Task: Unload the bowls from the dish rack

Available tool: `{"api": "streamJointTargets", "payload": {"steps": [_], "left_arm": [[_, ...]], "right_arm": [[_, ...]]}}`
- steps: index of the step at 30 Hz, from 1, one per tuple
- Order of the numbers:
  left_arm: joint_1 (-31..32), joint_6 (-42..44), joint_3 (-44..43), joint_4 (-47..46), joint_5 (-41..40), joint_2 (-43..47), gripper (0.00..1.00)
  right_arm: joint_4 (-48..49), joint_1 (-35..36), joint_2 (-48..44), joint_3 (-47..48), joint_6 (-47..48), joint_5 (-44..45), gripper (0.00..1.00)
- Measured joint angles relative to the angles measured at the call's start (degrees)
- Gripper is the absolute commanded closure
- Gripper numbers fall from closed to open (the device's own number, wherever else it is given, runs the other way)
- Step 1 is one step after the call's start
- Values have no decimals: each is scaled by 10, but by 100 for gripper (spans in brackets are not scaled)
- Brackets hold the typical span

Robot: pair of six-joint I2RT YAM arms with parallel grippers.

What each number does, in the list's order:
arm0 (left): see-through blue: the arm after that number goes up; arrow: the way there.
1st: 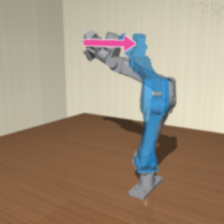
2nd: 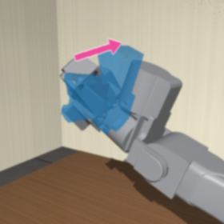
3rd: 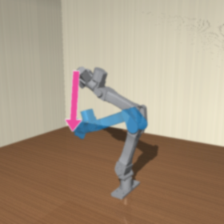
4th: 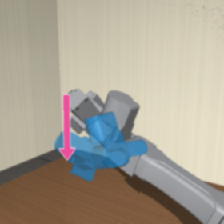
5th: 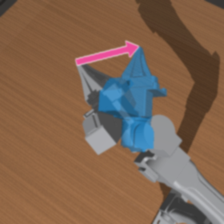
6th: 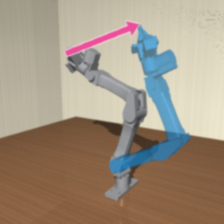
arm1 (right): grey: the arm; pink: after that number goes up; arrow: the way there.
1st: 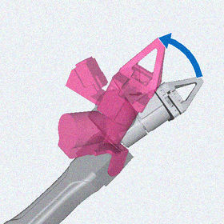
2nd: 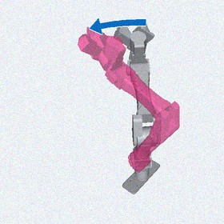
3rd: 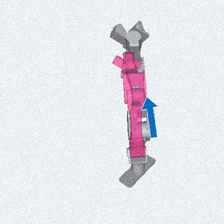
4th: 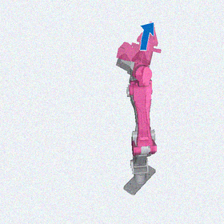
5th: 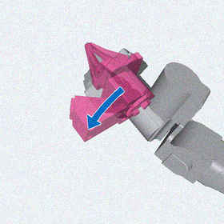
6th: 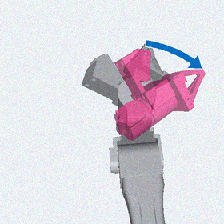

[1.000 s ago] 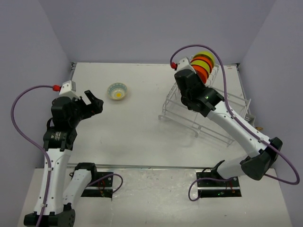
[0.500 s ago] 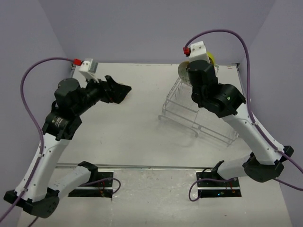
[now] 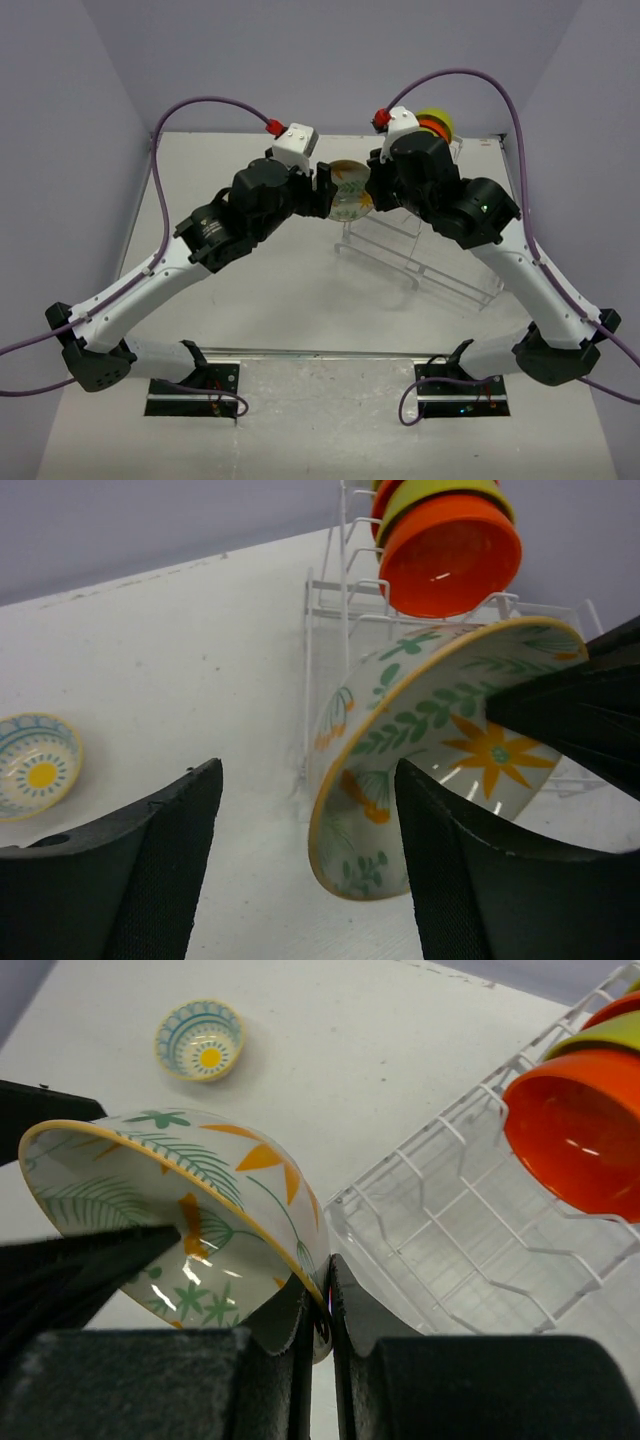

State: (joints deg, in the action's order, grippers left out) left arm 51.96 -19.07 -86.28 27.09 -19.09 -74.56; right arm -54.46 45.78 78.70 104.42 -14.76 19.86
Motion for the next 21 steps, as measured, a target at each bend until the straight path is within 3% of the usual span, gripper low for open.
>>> {"api": "streamJointTargets", "payload": {"steps": [2, 6, 8, 9, 10, 11, 12, 15, 21], "left_arm": [[2, 1, 0, 3, -30, 0, 47], [4, -3, 0, 5, -60, 0, 100], [11, 2, 1, 15, -66, 2, 100], [12, 2, 2, 16, -68, 3, 100], [12, 1, 4, 17, -71, 4, 100], [12, -1, 7, 17, -78, 7, 100], [12, -5, 9, 19, -93, 9, 100], [-24, -25, 7, 35, -111, 10, 100], [-295, -62, -52, 83, -9, -73, 100]], "right_arm": [[2, 0, -2, -3, -11, -25, 100], [16, 0, -8, -17, -30, -61, 100], [29, -1, -8, -24, -34, -63, 100], [31, -2, -8, -27, -36, -69, 94], [34, -3, -8, -30, -37, -70, 74], [38, -3, -8, -35, -38, -71, 48], [38, -3, -9, -38, -44, -75, 12], [41, -7, -21, -58, -45, -73, 7], [38, -48, -112, -116, -50, -58, 7]]}}
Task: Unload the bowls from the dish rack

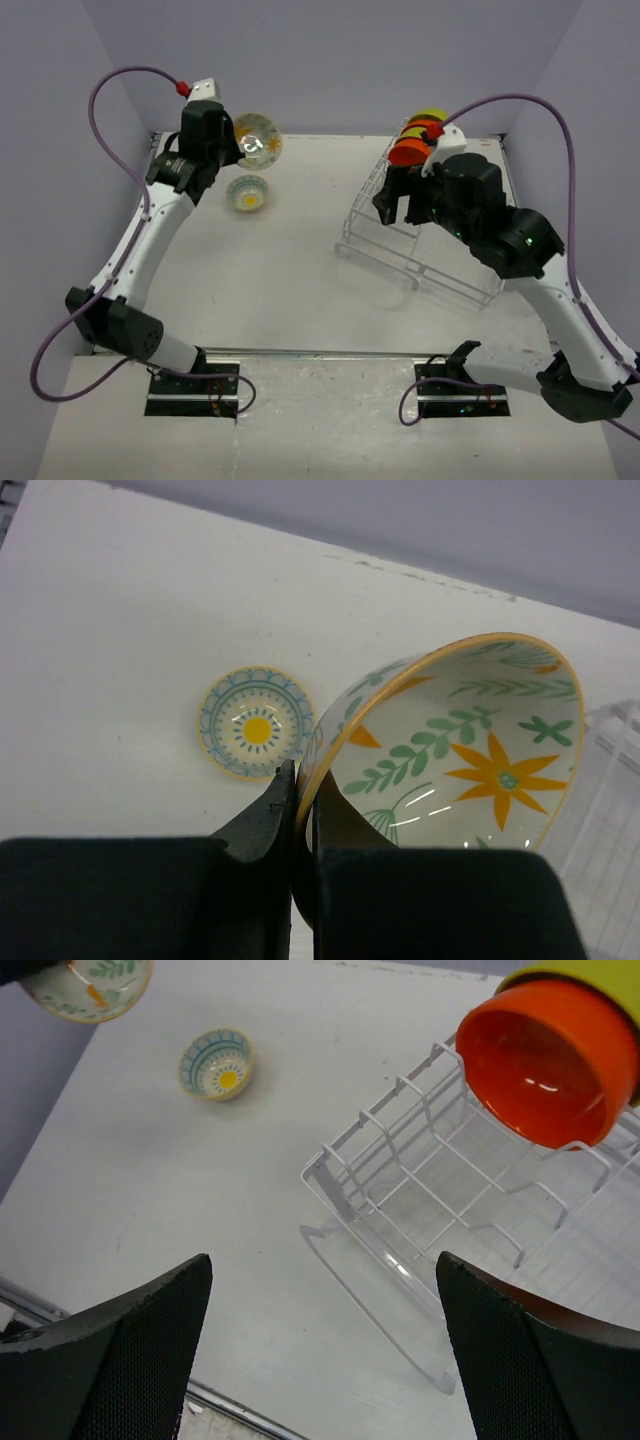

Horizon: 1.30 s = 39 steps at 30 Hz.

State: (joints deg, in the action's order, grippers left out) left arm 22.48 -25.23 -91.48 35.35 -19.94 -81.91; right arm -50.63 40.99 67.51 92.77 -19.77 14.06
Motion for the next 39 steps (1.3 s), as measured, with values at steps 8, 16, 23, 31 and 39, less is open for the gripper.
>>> {"api": "streamJointTargets", "payload": {"steps": [8, 16, 23, 31, 39], "left_arm": [[-195, -33, -64, 20, 203, -248, 100], [-229, -33, -101, 51, 304, -346, 100], [-240, -33, -90, 35, 323, -353, 100], [-240, -32, -61, 28, 321, -354, 95], [-240, -32, -46, 11, 322, -354, 79]], "right_arm": [[5, -5, -136, -50, -1, -6, 6], [7, -6, -172, -122, 0, -38, 6], [7, -6, -177, -148, 5, -50, 6], [13, -6, -172, -149, 8, -61, 5], [23, -6, -158, -163, 18, -59, 6]]}}
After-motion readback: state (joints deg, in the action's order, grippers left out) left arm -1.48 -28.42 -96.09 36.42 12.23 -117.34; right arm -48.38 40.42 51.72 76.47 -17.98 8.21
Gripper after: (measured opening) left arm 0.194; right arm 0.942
